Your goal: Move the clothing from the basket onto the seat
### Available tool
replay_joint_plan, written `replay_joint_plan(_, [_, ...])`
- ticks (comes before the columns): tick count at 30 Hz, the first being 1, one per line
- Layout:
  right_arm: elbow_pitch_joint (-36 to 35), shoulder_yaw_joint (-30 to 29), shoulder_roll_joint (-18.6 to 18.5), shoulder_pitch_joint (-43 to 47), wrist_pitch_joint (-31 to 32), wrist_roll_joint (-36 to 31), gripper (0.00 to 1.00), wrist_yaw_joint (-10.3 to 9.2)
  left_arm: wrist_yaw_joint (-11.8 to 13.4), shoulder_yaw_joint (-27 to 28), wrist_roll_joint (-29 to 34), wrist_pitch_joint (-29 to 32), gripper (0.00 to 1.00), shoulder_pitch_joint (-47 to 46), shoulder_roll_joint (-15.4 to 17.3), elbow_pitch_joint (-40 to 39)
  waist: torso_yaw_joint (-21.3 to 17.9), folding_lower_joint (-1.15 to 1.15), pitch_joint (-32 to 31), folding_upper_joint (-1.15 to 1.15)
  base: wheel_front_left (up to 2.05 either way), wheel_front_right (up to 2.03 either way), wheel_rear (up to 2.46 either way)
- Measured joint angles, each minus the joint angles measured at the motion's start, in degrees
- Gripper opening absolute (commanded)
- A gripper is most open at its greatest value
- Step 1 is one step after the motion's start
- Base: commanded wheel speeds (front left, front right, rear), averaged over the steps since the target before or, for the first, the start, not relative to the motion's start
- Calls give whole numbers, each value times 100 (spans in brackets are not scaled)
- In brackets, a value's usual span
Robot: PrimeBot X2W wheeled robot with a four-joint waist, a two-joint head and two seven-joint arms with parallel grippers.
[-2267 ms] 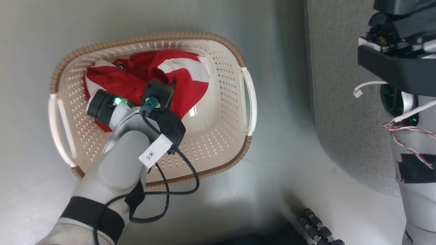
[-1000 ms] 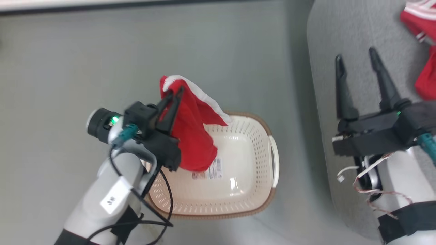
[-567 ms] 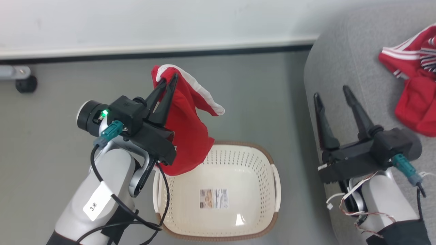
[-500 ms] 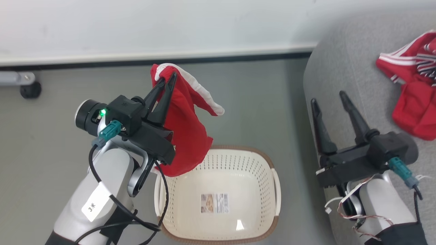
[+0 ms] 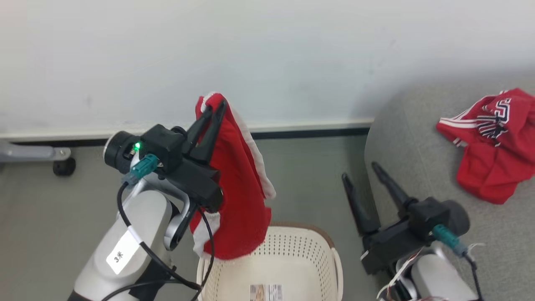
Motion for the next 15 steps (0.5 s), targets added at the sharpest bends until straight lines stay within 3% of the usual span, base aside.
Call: replay_joint_plan(15, [646, 1073, 148, -112, 1, -1, 100, 192, -44, -374, -149, 466, 0, 119, -289, -481, 22, 0, -724, 0, 0, 0, 0])
